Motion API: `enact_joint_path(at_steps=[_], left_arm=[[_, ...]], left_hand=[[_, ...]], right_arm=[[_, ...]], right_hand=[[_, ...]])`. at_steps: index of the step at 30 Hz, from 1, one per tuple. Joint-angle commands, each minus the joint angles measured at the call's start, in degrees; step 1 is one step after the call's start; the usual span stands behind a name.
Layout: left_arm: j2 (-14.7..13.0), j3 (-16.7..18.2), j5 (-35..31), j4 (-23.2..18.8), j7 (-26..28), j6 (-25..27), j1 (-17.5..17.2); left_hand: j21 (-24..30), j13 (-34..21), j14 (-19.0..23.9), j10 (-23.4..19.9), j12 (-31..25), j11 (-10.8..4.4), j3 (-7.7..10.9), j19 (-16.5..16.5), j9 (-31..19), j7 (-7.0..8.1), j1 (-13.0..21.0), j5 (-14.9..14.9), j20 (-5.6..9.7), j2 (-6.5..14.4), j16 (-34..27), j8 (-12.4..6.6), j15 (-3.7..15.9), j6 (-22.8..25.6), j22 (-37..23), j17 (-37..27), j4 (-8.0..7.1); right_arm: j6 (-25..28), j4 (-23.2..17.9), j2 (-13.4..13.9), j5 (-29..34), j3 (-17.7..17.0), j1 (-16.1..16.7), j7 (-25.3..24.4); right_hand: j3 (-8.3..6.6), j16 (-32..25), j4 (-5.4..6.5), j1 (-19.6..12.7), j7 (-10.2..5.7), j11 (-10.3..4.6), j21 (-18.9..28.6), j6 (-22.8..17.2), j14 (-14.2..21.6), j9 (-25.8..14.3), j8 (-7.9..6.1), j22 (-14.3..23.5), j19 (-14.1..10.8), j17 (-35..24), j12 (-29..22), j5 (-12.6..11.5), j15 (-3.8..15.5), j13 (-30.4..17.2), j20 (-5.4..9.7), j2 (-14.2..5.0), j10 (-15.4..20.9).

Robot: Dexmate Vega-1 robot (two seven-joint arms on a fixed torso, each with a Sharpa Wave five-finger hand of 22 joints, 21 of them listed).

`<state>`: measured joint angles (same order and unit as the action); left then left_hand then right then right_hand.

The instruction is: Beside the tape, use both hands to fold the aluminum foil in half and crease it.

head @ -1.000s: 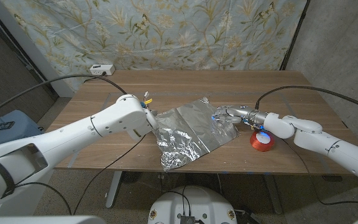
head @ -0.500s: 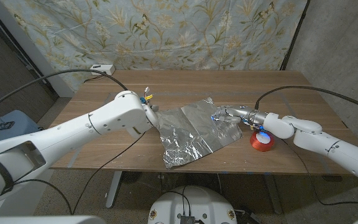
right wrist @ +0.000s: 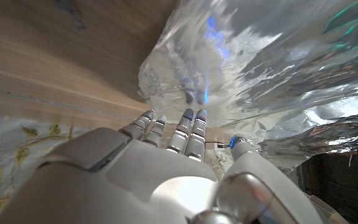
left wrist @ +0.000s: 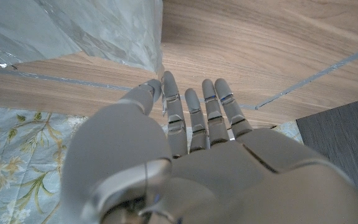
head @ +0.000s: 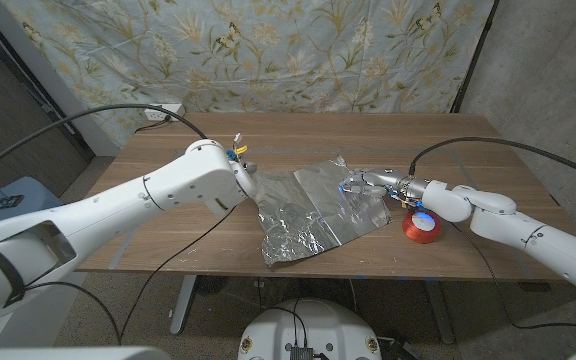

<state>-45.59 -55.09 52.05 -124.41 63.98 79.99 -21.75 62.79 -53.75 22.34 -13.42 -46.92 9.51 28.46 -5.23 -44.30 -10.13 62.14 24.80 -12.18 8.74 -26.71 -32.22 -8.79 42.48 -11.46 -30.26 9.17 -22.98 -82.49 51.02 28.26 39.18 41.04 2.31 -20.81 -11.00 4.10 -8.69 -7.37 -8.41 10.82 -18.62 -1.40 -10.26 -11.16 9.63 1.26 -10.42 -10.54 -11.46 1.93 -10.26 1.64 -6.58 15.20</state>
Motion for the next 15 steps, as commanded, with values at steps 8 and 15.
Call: enact_joint_path(at_steps=[8,15], left_arm=[[2.9,2.2,-9.0,1.1,-7.4,0.0,-0.8],[4.1,3.3,-14.5,0.9,-11.5,0.0,-2.0]], left_hand=[[0.6,-0.1,0.7,-0.7,-0.2,-0.38,0.35,-0.3,0.1,0.13,0.5,0.6,-0.1,-0.1,-0.4,-0.82,-0.05,0.1,0.1,-0.2,-0.02],[0.8,0.0,1.0,-0.9,-0.2,-0.44,0.42,-0.4,0.1,0.18,0.6,0.7,-0.07,-0.1,-0.5,-1.14,0.1,0.2,0.1,-0.1,0.05]], right_arm=[[0.5,0.2,-0.5,-1.2,0.0,0.3,-0.2],[0.4,0.3,-0.6,-1.5,0.0,0.4,-0.4]], right_hand=[[-0.22,-0.2,-0.49,0.5,0.0,0.48,0.2,0.1,0.0,-0.2,0.18,0.1,-0.2,-0.1,0.0,-0.1,3.27,-0.1,4.64,-0.07,0.2],[-0.27,-0.3,-0.52,0.5,0.01,0.5,0.2,0.0,0.0,-0.2,0.15,0.1,-0.2,-0.1,0.1,-0.1,3.24,-0.1,4.67,-0.06,0.2]])
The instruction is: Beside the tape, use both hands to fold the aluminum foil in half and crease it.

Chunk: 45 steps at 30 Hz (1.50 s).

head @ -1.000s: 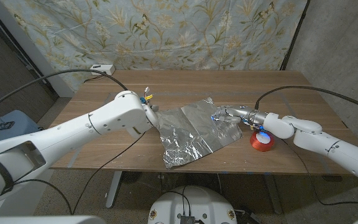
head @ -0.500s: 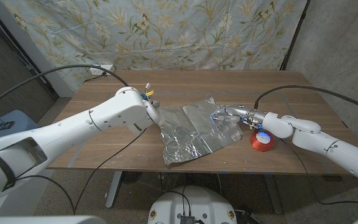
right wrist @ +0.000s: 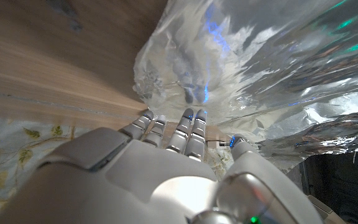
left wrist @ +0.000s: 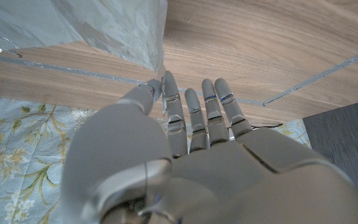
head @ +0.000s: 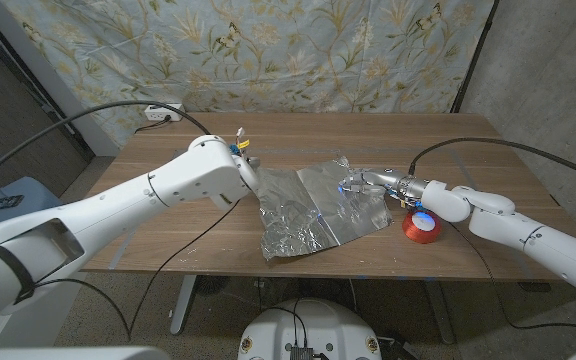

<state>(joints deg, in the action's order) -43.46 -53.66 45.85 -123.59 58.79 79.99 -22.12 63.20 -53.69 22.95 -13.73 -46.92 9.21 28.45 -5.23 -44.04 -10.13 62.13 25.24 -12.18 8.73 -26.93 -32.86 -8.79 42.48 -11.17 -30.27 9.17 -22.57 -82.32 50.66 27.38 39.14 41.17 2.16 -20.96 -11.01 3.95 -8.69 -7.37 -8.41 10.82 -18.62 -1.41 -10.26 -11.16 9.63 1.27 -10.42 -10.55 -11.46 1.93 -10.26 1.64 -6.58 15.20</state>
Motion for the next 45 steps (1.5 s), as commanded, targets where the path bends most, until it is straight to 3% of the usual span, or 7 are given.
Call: enact_joint_path(at_steps=[1,18,45], left_arm=[[2.1,2.0,-8.9,0.0,-6.7,0.0,-1.8],[2.8,3.2,-12.4,-0.8,-9.0,0.0,-2.9],[7.9,5.0,-29.8,2.5,-22.1,-3.8,-4.7]], left_hand=[[0.4,-0.1,0.5,-0.6,-0.2,-0.14,0.43,-0.4,-0.1,0.29,0.7,0.3,-0.07,-0.1,-0.3,-0.56,0.24,0.3,-0.2,-0.1,0.06],[0.8,0.1,0.8,-1.1,-0.2,-0.52,0.49,-0.9,0.3,0.45,0.9,0.5,-0.01,-0.1,-0.5,-1.1,0.23,0.4,-0.1,-0.1,0.08],[1.4,0.4,1.5,-1.7,-0.3,-0.81,0.52,-1.4,0.9,0.71,1.2,0.8,0.04,-0.2,-0.8,-2.11,0.57,1.0,-0.1,-0.1,0.08]], right_arm=[[0.0,0.1,-0.2,-0.7,0.0,0.4,-0.3],[-0.9,0.7,-0.6,-2.0,-0.1,1.5,-1.5],[-1.6,1.7,-1.8,-3.1,0.3,1.3,-1.3]], right_hand=[[-0.13,-0.3,-0.38,0.5,0.02,0.45,0.2,0.0,0.0,-0.2,0.15,0.1,-0.2,-0.1,0.1,-0.1,3.23,-0.1,4.68,-0.06,0.2],[-0.25,-0.3,-0.46,0.7,0.15,0.7,0.3,-0.2,0.0,-0.2,0.09,0.1,-0.5,-0.2,0.0,0.0,3.24,-0.1,4.79,-0.03,0.2],[-0.46,-0.3,-0.63,0.9,0.21,0.74,0.3,-0.3,0.1,-0.3,0.07,0.1,-0.8,-0.2,0.0,0.0,3.29,-0.1,5.17,-0.01,0.3]])
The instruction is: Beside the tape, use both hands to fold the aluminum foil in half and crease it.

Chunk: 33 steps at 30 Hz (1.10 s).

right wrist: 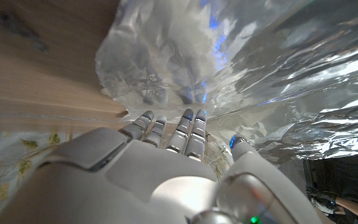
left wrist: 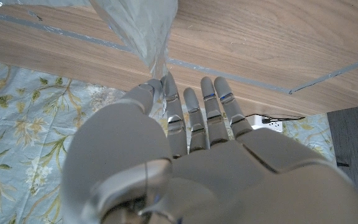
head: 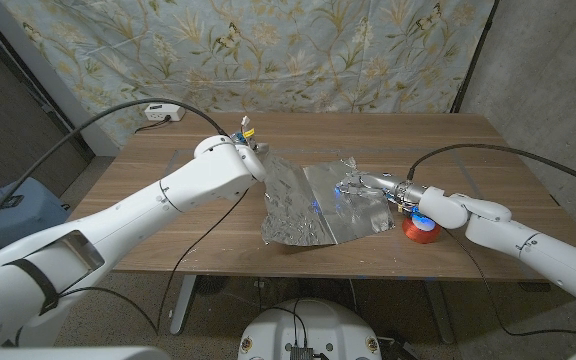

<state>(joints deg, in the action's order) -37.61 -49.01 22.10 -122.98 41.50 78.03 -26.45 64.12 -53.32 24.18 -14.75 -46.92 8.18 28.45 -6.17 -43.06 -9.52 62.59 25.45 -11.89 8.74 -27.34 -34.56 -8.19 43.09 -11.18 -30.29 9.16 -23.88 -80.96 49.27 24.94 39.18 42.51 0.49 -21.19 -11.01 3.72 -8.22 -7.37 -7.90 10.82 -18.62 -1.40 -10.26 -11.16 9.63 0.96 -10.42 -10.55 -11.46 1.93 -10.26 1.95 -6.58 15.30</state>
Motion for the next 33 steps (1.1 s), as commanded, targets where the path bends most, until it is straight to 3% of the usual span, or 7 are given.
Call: enact_joint_path(at_steps=[1,33], left_arm=[[2.2,0.3,-6.5,2.1,-5.1,-2.0,-0.4],[5.0,2.9,-12.6,3.0,-11.3,-5.8,-1.8]], left_hand=[[0.5,0.0,0.2,-0.6,-0.3,0.13,0.53,-0.5,0.0,0.11,0.8,0.6,-0.23,-0.2,-0.4,-0.44,0.02,0.4,0.0,-0.1,0.08],[1.2,0.6,0.8,-1.3,-0.2,-0.07,0.47,-0.8,0.8,0.4,0.9,1.0,0.11,-0.4,-0.6,-1.48,0.3,0.4,0.1,0.0,-0.02]], right_arm=[[-0.3,0.4,-0.5,-0.7,0.3,-0.1,0.3],[-3.4,2.6,-1.8,-2.4,1.0,-0.3,0.7]], right_hand=[[-0.25,-0.3,-0.41,0.4,0.2,0.05,0.3,-0.3,0.1,-0.2,0.08,0.1,-0.5,-0.2,0.0,0.0,3.29,-0.1,4.85,-0.02,0.2],[-0.52,-0.3,-0.61,0.6,0.32,0.33,0.4,-0.3,0.3,-0.3,0.12,0.1,-0.9,-0.2,0.0,0.0,3.4,-0.1,4.97,0.0,0.3]])
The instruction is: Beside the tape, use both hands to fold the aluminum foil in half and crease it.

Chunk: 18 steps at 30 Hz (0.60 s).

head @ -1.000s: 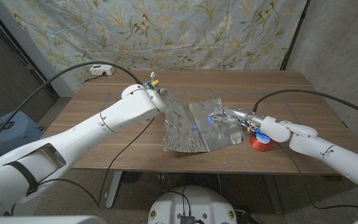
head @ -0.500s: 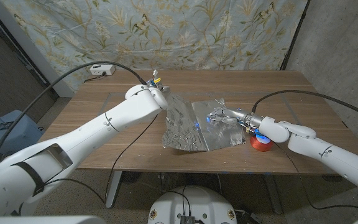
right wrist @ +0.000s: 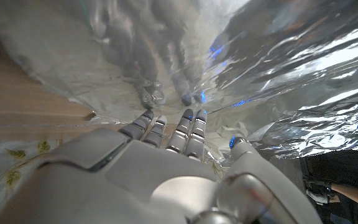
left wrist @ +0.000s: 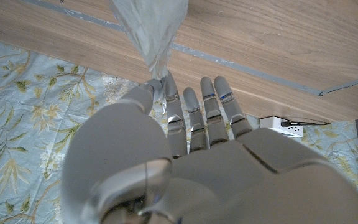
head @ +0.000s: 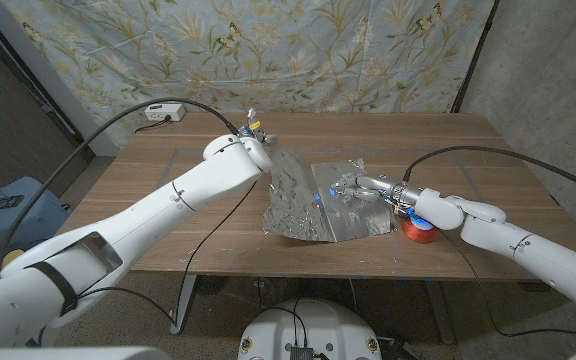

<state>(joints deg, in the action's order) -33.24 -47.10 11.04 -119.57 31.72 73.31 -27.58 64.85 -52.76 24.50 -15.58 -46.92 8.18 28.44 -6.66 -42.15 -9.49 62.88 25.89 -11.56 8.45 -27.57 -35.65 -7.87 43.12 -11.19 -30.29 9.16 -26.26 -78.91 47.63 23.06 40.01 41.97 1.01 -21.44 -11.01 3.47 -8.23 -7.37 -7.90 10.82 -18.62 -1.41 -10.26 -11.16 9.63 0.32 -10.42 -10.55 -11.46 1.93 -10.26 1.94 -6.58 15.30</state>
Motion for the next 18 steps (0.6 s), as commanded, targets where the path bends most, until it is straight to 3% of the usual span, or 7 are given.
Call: enact_joint_path(at_steps=[1,18], left_arm=[[0.9,1.8,-1.1,-0.6,-1.8,-1.4,-1.1],[2.9,2.5,-2.8,2.3,-2.0,-5.7,-1.0]], left_hand=[[0.4,0.1,0.5,-0.4,-0.2,-0.05,0.46,-0.3,-0.1,0.26,0.6,0.5,-0.26,-0.1,-0.4,-0.4,0.02,0.4,0.1,0.1,-0.03],[0.7,0.0,0.7,-0.6,-0.4,-0.12,0.39,-0.5,0.5,0.32,0.4,0.8,-0.1,-0.2,-0.5,-0.73,0.23,0.4,0.1,0.1,-0.1]], right_arm=[[-1.2,0.5,-0.2,-0.6,0.2,0.3,0.3],[-2.6,0.8,-0.6,-0.8,0.4,0.2,1.0]], right_hand=[[-0.27,-0.3,-0.36,0.6,0.33,0.4,0.4,-0.3,0.3,-0.3,0.13,0.1,-0.3,-0.2,0.0,0.0,3.39,-0.1,4.97,0.0,0.2],[-0.42,-0.3,-0.48,0.8,0.29,0.39,0.4,-0.3,0.4,-0.3,0.12,0.1,-0.6,-0.2,0.0,0.0,3.54,-0.1,5.01,0.03,0.3]])
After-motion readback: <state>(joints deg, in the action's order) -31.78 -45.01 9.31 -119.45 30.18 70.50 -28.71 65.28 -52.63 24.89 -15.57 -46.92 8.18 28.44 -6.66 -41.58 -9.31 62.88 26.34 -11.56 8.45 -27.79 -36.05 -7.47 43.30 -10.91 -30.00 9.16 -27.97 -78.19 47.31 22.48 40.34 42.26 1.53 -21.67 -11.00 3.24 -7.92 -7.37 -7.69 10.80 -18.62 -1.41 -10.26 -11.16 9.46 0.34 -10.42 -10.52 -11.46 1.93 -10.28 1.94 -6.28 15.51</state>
